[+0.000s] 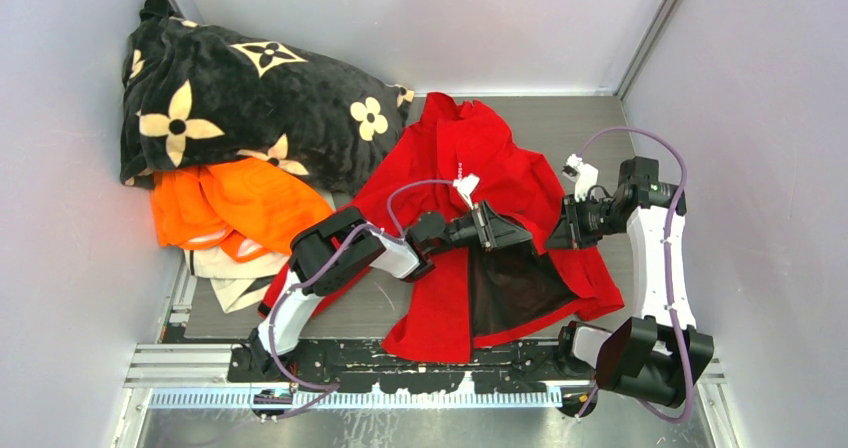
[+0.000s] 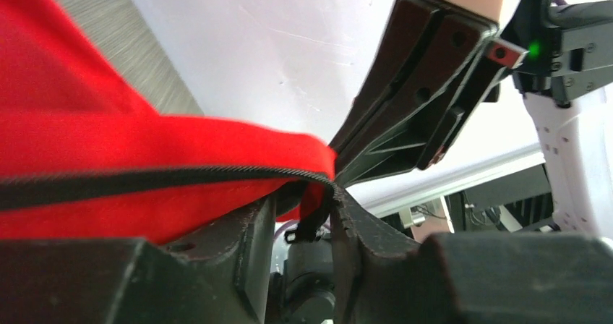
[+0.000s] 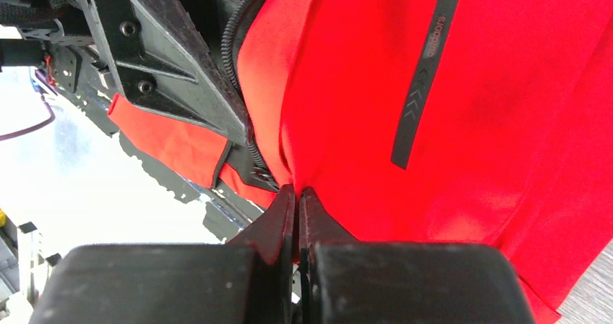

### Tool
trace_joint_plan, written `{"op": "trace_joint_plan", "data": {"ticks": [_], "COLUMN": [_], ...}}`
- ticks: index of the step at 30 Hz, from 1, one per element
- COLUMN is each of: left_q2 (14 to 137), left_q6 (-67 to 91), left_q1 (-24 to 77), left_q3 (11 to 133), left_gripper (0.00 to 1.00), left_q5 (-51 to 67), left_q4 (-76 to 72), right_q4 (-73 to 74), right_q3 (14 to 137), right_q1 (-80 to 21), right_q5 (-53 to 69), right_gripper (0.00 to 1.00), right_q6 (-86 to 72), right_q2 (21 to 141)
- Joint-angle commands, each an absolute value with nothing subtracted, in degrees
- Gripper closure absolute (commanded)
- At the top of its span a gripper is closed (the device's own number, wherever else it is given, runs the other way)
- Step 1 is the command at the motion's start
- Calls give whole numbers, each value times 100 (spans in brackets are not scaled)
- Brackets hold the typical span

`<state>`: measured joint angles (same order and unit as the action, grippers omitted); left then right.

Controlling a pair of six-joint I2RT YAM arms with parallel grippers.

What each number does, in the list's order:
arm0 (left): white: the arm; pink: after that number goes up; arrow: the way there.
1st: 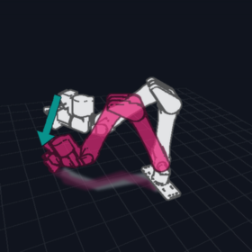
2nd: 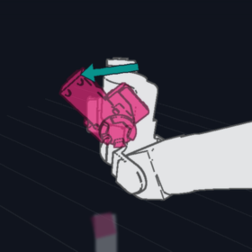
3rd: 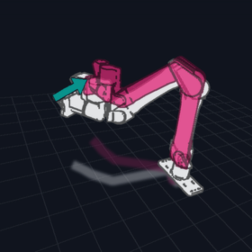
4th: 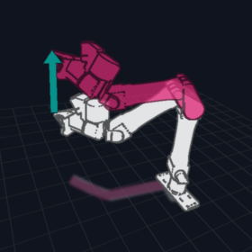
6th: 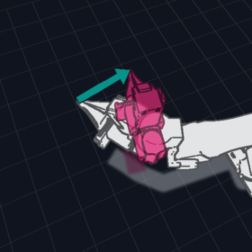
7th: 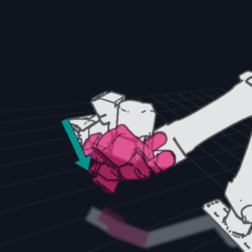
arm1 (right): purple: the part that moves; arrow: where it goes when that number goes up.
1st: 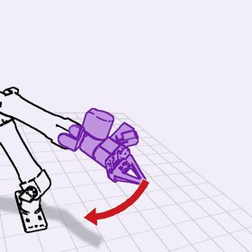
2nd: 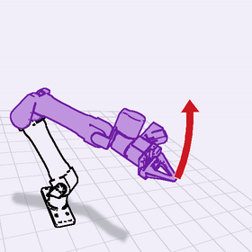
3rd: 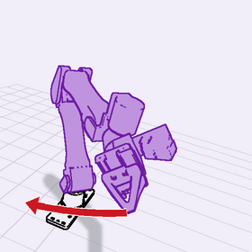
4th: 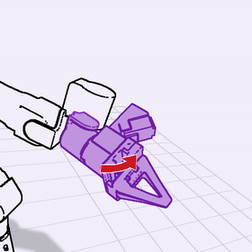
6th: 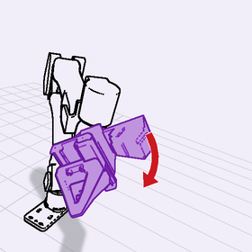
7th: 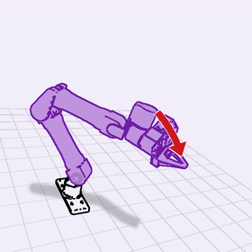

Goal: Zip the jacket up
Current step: Adjust the zipper on the jacket, then adjust the jacket at the center of the board.

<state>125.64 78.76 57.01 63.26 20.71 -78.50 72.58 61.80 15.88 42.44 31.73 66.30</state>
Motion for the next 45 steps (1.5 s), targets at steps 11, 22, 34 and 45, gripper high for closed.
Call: {"op": "trace_joint_plan", "data": {"ticks": [11,22,34,45], "left_q2": [10997,9873,11242,11859], "left_q6": [7072,6511,6291,5578], "left_q1": [5437,5306,5659,5805], "left_q3": [4274,3566,5110,5805], "left_gripper": [51,57,74,79], "left_q5": [1783,2140,2632,2464], "left_q4": [-8200,-7766,-6594,-4797], "right_q4": [7004,6095,5670,6153], "right_q3": [5778,5061,5076,5224], "right_q1": [1587,593,431,460], "right_q5": [3292,3009,2863,3457], "right_gripper": [99,99,99,98], "right_q6": [4090,3782,3563,3997], "right_q2": [7616,8236,8484,8312]}}
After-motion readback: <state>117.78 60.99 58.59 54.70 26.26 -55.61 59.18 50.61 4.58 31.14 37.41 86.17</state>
